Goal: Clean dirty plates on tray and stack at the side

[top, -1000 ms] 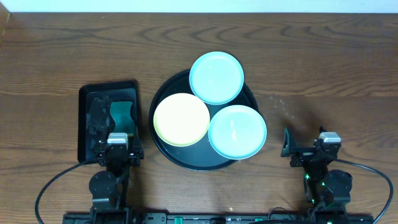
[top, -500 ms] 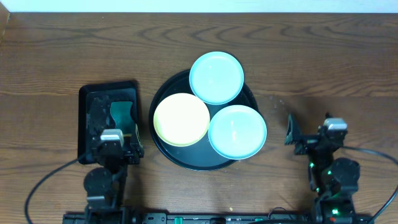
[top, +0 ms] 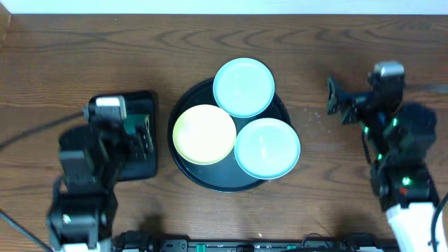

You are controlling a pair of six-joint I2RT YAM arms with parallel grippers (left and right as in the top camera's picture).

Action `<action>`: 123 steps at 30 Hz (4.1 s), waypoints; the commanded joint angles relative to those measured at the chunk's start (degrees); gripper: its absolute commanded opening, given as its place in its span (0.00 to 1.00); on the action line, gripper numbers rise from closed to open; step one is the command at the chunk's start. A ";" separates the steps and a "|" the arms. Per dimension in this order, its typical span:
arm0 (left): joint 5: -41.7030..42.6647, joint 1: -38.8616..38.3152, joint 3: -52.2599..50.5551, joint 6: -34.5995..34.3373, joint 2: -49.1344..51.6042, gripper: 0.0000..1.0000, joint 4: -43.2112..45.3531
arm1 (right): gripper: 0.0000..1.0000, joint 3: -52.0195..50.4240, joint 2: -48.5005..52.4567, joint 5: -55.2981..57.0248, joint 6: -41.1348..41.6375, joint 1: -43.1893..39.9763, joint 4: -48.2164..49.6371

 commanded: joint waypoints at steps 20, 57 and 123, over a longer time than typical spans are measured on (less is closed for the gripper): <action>7.93 -0.24 25.77 -0.35 37.35 0.75 -23.30 | 0.99 29.73 20.59 -6.19 1.77 0.15 -40.41; -14.62 6.56 34.91 -14.88 39.19 0.75 -34.03 | 0.26 44.33 62.25 5.42 26.71 35.23 -45.13; -4.66 6.54 18.21 -3.39 66.38 0.38 -12.66 | 0.07 42.71 69.94 10.64 28.63 37.22 -37.99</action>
